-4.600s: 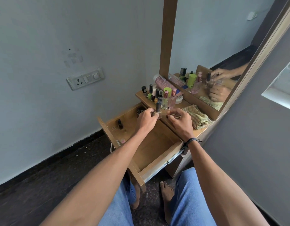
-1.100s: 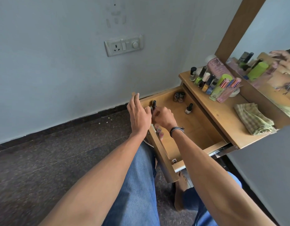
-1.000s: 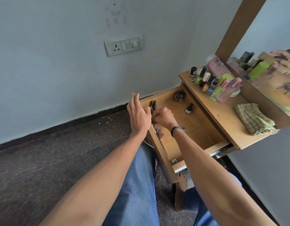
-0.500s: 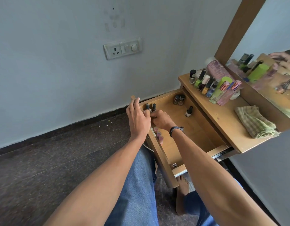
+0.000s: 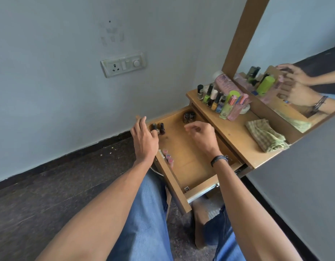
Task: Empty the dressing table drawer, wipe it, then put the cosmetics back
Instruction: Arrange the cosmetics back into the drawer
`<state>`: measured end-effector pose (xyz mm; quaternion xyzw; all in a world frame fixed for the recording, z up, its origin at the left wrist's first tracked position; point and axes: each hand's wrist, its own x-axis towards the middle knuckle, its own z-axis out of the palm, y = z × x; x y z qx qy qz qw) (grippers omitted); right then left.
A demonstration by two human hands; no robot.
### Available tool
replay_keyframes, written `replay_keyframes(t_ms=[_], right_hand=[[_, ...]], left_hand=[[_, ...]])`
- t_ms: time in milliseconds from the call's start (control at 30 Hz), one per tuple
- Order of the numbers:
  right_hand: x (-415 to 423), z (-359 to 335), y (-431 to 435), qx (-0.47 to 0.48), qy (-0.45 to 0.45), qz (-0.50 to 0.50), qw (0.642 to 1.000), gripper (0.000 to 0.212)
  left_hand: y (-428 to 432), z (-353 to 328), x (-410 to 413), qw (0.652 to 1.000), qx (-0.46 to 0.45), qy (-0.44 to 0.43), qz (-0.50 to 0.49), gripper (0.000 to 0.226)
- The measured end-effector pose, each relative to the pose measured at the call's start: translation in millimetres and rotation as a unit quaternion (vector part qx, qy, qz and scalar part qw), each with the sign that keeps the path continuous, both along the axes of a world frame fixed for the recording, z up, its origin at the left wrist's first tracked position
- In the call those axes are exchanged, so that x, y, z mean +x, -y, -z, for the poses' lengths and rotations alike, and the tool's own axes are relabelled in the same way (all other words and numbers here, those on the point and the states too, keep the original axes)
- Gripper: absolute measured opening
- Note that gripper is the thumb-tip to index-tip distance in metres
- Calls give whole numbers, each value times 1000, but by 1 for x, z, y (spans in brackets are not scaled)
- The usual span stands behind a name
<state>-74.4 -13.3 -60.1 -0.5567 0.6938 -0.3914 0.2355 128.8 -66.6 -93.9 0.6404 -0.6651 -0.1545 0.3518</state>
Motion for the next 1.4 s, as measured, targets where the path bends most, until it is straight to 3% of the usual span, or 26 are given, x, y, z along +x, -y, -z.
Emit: replay_keyframes(t_ms=[167,267,333,467,600,733,867,1133,1400], right_hand=[[-50,-27,-32,-107,38,188,976,23],[-75,-32,-41,-152,80,266,948,15],[-88,-30,-42,-151,104,286,941,23],[-96,-25,-32,-126,122,276,945,57],[-91,-29,-24,-106,80,248,960,51],[-96,-28,-27,-117,63,217,967,32],[-101,-23,-26,-106,47,226,967,52],[-102,-20,-23,-71,23,191,979,64],[-102,-19,-24,-56,13,174,983,60]], left_hand=[[2,-7,-1,992,-56,109,21,57],[1,-17,-8,991,-73,101,48,53],[-1,-31,-22,989,-96,83,80,52],[-8,-62,-76,977,-84,-7,197,45],[-16,-71,-139,962,-2,-87,259,40],[-22,-68,-179,958,73,-132,243,44],[-26,-63,-199,953,107,-171,226,46],[-25,-66,-209,947,152,-195,205,55],[-26,-70,-205,940,151,-248,178,37]])
